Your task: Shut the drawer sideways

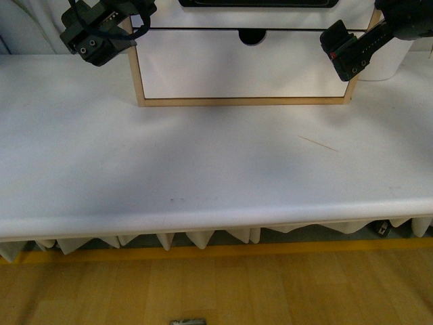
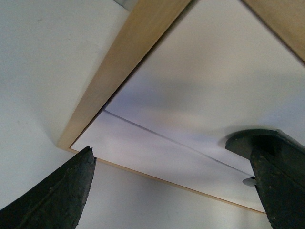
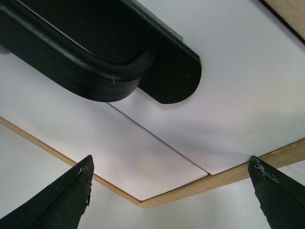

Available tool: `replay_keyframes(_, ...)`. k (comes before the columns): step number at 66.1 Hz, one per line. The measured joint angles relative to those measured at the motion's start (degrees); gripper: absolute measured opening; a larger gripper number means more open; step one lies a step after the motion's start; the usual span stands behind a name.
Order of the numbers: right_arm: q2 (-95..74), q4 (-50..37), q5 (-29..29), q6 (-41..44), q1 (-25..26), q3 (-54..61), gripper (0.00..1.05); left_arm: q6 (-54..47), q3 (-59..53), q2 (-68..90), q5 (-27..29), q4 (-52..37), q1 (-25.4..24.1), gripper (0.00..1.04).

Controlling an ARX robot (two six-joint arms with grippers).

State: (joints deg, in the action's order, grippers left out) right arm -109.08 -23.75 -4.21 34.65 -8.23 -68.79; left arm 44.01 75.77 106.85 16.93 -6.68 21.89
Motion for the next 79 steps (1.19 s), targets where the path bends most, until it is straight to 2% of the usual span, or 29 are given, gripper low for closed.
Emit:
replay_keyframes(18, 3.6, -1.2, -1.9, 0.5, 0.1, 4.7, 0.96, -0.5, -9.5, -7.3, 0.5, -3.3, -0.1, 0.99)
replay_keyframes(37, 20.0, -2.6, -3.7, -2.4, 1.3, 19.5, 0.96, -5.0, -24.1, -22.5, 4.8, -4.2, -0.9, 0.99)
replay_keyframes(48, 33.1, -2.0, -3.7, -5.9, 2.6, 30.0, 0.96, -6.8, -33.3, -33.1, 7.9, -1.8, -0.7, 0.99)
replay_keyframes(60, 49.9, 1.7, -2.5, -8.5, 3.8, 41.3, 0.96, -7.2, -43.9, -48.9, 14.6, 5.1, 0.5, 0.99)
replay_keyframes(69, 65.0, 9.8, -0.4, -11.4, 4.1, 49.4, 0.96, -7.6, -48.9, -60.7, 23.6, 13.6, 1.9, 0.99)
replay_keyframes(79, 81.7, 20.6, 1.3, -15.3, 3.7, 54.9, 0.96, -6.1, -52.7, -72.7, 31.9, 24.3, 5.9, 0.99)
